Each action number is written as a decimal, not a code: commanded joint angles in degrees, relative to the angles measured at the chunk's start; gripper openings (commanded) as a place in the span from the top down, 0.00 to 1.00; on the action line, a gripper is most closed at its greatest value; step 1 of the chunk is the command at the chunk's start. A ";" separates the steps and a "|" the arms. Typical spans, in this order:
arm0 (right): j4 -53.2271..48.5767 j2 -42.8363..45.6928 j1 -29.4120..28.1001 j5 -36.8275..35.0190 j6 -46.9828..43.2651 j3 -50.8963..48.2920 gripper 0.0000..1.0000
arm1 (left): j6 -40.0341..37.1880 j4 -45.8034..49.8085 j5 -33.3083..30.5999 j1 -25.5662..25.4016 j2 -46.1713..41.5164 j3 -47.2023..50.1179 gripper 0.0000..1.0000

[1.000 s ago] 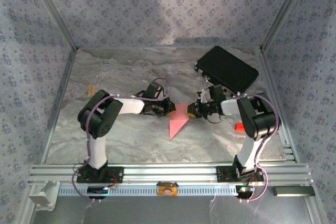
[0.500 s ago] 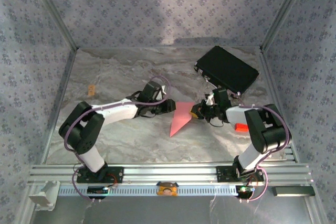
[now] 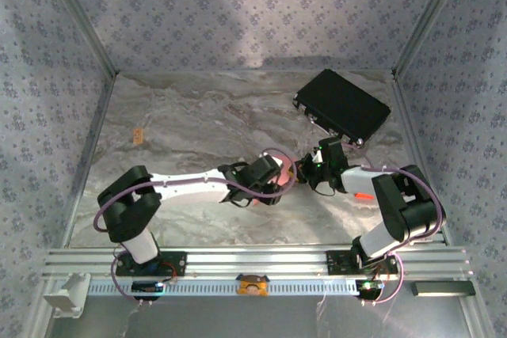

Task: Fold a paper plane with a square sheet of paper (pick it up from the middle)
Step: Fold the wing for the fifth time at the center of the table.

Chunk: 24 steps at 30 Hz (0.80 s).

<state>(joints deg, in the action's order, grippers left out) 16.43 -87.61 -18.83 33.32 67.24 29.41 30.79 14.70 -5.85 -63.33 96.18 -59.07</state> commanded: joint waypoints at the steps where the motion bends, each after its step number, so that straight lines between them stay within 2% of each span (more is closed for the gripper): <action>1: -1.40 1.04 -0.56 -1.15 1.58 1.17 1.00 | -3.71 5.34 -9.69 -2.06 2.90 -3.25 0.48; 4: -1.40 1.13 -0.79 -0.79 1.61 1.48 1.00 | -4.42 7.71 -13.49 -3.37 5.28 -5.43 0.48; 14: -1.38 1.94 -1.65 -0.41 2.17 2.54 1.00 | -3.91 7.50 -16.33 -4.48 7.43 -5.49 0.49; 24: -1.57 2.28 -1.75 -0.54 2.35 2.86 0.99 | -3.76 6.84 -15.61 -4.65 8.37 -4.84 0.67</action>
<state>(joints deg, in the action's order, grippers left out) 16.03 -86.54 -20.29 33.17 68.64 31.11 27.11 21.02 -20.45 -67.31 103.33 -63.70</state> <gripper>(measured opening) 0.062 0.337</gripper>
